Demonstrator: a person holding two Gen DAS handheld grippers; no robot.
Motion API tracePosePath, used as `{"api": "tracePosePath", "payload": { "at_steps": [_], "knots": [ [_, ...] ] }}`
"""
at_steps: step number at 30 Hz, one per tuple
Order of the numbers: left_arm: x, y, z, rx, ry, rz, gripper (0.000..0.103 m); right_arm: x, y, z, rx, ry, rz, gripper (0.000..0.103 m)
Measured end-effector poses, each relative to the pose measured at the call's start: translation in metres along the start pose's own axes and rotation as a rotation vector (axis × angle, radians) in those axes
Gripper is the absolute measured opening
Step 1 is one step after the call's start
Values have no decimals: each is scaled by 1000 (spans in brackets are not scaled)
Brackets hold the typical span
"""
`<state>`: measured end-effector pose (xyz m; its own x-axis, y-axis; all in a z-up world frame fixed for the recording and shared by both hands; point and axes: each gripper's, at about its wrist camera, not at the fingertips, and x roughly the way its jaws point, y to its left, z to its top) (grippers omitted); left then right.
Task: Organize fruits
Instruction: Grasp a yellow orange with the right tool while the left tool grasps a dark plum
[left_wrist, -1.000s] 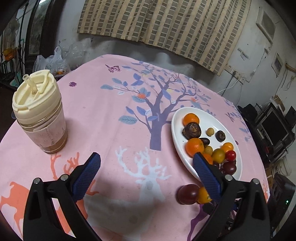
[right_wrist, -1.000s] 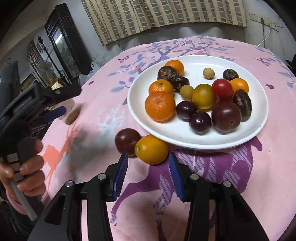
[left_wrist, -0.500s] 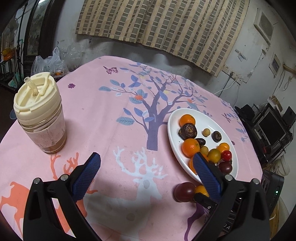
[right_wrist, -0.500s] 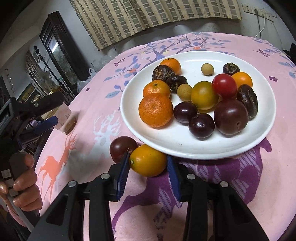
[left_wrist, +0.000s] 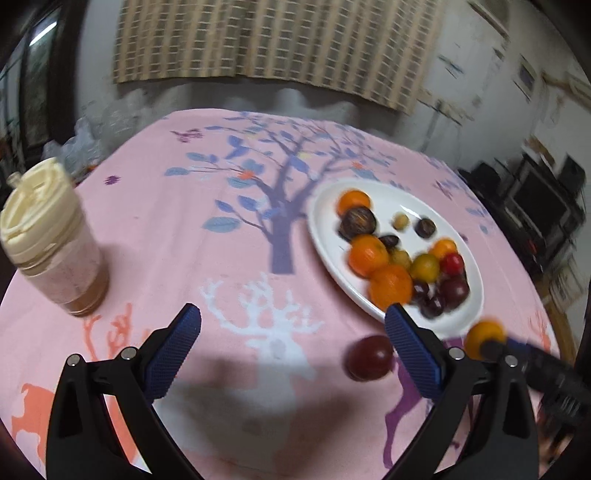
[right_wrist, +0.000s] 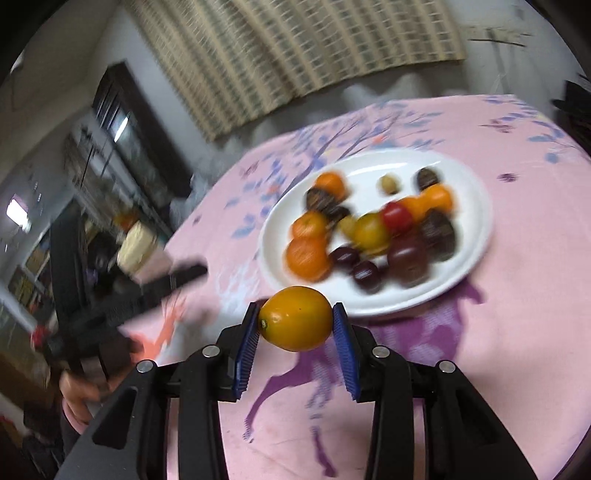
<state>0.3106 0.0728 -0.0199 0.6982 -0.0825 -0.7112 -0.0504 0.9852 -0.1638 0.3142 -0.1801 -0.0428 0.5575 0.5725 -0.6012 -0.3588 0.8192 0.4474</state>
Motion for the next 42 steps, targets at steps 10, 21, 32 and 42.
{"api": "tracePosePath", "payload": {
  "at_steps": [10, 21, 32, 42],
  "knots": [
    [23, -58, -28, 237, 70, -60, 72, -7, -17, 4, 61, -8, -19, 40],
    [46, -68, -39, 281, 122, -57, 50, -5, -15, 1, 53, 3, -31, 40],
    [51, -67, -45, 278, 133, -27, 38, 0, -14, -3, 31, 8, -71, 40],
    [-11, -58, -37, 178, 3, -113, 38, -25, 7, -11, -39, -76, -17, 40]
  ]
}}
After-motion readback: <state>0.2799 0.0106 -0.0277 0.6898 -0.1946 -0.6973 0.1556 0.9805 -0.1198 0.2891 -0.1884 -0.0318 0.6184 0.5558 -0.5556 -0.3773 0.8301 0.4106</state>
